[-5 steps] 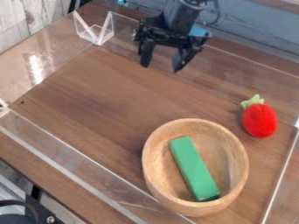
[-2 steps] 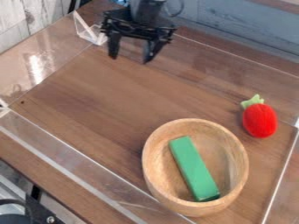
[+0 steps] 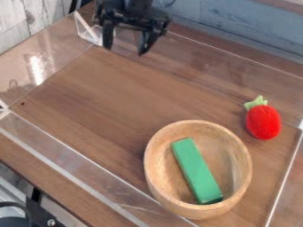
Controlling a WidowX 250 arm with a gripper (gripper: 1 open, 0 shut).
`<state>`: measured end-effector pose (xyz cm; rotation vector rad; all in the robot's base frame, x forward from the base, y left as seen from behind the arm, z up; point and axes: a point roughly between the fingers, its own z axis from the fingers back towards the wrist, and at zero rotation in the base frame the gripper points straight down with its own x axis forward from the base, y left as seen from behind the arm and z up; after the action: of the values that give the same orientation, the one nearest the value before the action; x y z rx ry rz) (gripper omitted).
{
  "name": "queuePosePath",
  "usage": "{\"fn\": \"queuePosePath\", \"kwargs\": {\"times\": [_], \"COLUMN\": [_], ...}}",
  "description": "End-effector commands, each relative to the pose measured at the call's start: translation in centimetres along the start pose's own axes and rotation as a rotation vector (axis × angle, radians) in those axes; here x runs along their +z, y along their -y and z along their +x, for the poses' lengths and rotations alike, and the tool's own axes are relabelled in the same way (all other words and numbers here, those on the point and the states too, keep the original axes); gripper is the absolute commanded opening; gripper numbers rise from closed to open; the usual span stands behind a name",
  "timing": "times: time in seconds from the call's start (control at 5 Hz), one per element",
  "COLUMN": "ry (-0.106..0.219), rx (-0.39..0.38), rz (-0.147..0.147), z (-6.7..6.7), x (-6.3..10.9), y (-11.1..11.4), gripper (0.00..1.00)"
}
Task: Move the red object to the right side of the table
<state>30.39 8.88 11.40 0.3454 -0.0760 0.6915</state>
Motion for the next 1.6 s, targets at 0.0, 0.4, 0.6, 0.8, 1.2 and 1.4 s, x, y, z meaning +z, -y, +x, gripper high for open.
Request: {"fn": "queuePosePath", "kwargs": {"times": [0.0, 0.4, 0.6, 0.8, 1.2, 1.4], "ry": [0.062, -0.057, -0.152, -0.223, -0.289, -0.305], "rx": [0.018, 0.200, 0.366, 0.515, 0.608, 0.638], "rz": [-0.037, 0.012, 0.023, 0.032, 0.027, 0.024], "z": [1.2, -1.0, -2.7, -5.0, -7.3, -8.3], "x": [2.1, -0.1, 0.1, 0.4, 2.7, 3.0], "y": [0.4, 2.2, 4.7, 8.9, 12.3, 14.9], "gripper": [1.00, 1.00, 1.00, 1.00, 1.00, 1.00]}}
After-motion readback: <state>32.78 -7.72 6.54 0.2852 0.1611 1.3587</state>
